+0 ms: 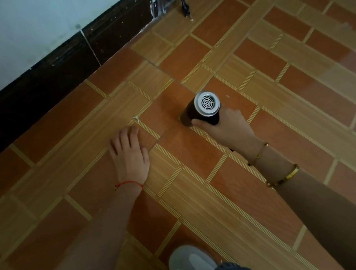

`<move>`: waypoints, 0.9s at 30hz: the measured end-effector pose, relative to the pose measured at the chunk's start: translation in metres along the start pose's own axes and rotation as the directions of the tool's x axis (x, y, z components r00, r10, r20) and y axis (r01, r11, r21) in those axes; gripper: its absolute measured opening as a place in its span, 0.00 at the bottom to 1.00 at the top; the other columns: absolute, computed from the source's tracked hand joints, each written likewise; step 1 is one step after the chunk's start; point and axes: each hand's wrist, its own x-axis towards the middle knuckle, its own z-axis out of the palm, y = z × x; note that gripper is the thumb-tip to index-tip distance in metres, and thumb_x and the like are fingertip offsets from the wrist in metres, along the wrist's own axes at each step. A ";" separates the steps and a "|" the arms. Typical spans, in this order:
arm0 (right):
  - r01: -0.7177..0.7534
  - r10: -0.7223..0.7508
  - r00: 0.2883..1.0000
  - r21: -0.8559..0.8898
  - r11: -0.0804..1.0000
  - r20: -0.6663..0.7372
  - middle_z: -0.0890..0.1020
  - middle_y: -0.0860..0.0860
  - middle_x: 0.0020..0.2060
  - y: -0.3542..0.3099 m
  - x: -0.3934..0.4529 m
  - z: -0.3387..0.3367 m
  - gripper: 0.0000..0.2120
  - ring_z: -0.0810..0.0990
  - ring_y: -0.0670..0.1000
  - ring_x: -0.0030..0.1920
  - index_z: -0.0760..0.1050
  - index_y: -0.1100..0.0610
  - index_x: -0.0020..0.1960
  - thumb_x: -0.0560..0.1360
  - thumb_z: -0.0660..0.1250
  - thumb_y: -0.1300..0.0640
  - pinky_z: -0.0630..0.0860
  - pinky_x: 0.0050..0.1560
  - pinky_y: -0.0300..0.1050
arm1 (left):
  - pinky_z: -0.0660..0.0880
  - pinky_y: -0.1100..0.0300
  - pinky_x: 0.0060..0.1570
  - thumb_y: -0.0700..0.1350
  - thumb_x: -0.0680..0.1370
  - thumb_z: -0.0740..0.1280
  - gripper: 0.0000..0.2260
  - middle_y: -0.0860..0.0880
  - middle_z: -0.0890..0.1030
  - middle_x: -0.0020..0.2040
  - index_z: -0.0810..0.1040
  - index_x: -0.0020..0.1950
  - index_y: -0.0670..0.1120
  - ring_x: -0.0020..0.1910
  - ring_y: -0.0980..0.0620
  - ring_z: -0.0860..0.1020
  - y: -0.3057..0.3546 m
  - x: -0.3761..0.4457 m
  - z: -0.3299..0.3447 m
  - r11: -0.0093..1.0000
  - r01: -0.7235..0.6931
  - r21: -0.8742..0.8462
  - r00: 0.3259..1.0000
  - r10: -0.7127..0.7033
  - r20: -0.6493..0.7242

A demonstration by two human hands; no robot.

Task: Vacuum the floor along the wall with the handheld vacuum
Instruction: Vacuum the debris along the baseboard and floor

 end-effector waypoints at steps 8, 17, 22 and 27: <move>0.230 -0.232 0.967 0.031 0.973 0.110 0.79 0.48 0.43 -0.041 -0.008 0.014 0.32 0.77 0.49 0.42 0.68 0.55 0.70 0.74 0.65 0.36 0.70 0.39 0.40 | 0.62 0.37 0.72 0.44 0.77 0.61 0.24 0.41 0.70 0.71 0.67 0.73 0.45 0.71 0.39 0.67 -0.013 -0.007 -0.003 1.000 0.010 -0.013 1.000 -0.010 0.019; 0.232 -0.231 0.972 0.025 0.972 -0.053 0.83 0.52 0.52 -0.102 -0.004 0.049 0.34 0.81 0.55 0.51 0.68 0.56 0.70 0.73 0.67 0.35 0.77 0.43 0.48 | 0.60 0.36 0.73 0.42 0.77 0.60 0.20 0.39 0.71 0.70 0.70 0.70 0.43 0.71 0.38 0.66 -0.073 -0.035 -0.024 0.986 0.166 -0.005 0.984 -0.166 -0.071; 0.201 -0.199 0.977 0.012 0.980 -0.073 0.83 0.53 0.54 -0.112 0.011 0.049 0.34 0.81 0.57 0.54 0.69 0.55 0.69 0.72 0.67 0.34 0.79 0.46 0.50 | 0.59 0.37 0.74 0.44 0.78 0.56 0.20 0.41 0.71 0.70 0.71 0.70 0.43 0.71 0.39 0.66 -0.096 -0.045 -0.028 0.969 0.245 -0.029 0.962 -0.247 -0.114; 0.187 -0.181 0.981 0.079 0.979 -0.075 0.83 0.53 0.54 -0.119 0.016 0.053 0.33 0.81 0.57 0.54 0.70 0.55 0.68 0.71 0.68 0.35 0.77 0.45 0.48 | 0.59 0.38 0.74 0.44 0.79 0.54 0.20 0.41 0.71 0.70 0.69 0.71 0.43 0.70 0.40 0.66 -0.103 -0.052 -0.025 0.968 0.251 -0.011 0.961 -0.251 -0.113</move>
